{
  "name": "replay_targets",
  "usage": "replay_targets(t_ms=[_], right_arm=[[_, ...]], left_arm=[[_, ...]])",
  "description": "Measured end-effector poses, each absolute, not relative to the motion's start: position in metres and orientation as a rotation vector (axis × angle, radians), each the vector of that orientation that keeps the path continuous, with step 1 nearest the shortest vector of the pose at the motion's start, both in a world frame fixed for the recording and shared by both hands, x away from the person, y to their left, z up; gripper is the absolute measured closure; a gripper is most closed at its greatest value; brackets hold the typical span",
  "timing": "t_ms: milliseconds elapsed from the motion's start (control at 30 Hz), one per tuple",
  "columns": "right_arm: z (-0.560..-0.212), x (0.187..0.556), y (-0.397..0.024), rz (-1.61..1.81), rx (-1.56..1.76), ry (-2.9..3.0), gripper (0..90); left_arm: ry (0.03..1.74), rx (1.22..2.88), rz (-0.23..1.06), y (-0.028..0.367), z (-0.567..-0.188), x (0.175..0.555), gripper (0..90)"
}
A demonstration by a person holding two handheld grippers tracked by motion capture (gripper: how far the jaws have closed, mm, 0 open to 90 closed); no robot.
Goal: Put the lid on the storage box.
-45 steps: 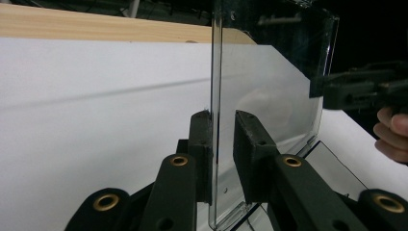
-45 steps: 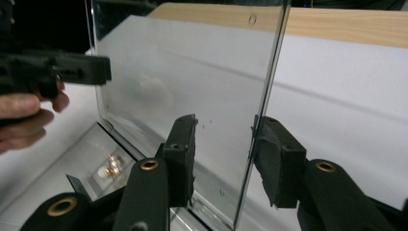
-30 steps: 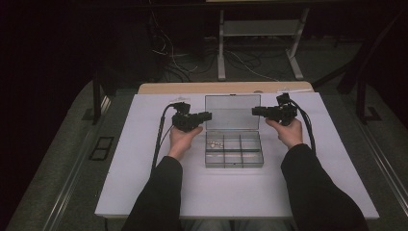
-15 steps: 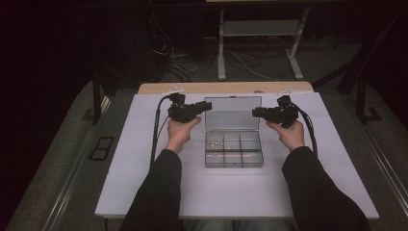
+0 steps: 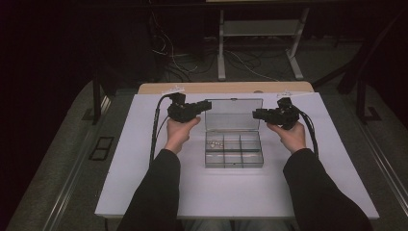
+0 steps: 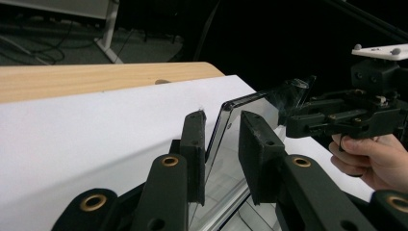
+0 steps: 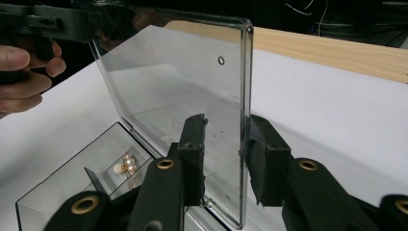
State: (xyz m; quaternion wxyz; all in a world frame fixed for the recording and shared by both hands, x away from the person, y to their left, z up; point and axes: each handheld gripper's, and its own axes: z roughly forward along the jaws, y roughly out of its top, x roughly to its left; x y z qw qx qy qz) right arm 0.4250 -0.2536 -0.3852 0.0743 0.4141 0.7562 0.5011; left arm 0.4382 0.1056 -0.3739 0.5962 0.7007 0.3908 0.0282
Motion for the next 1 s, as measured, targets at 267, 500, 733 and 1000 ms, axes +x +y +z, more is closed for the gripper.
replay_targets(t_ms=[267,500,733,1000], right_arm=[[-0.378,0.419,-0.255,1.475,1.237,2.26,62.1],[-0.346,0.415,-0.262,1.469,1.204,2.209,56.1],[-0.317,0.419,-0.261,1.485,1.18,2.165,55.4],[-0.313,0.441,-0.24,1.485,1.238,2.139,85.9]], left_arm=[[0.882,1.612,0.078,0.106,-0.376,0.433,71.4],[0.879,1.612,0.099,0.106,-0.376,0.429,71.2],[0.878,1.607,0.114,0.105,-0.376,0.427,71.1],[0.855,1.61,0.126,0.105,-0.376,0.424,71.0]])
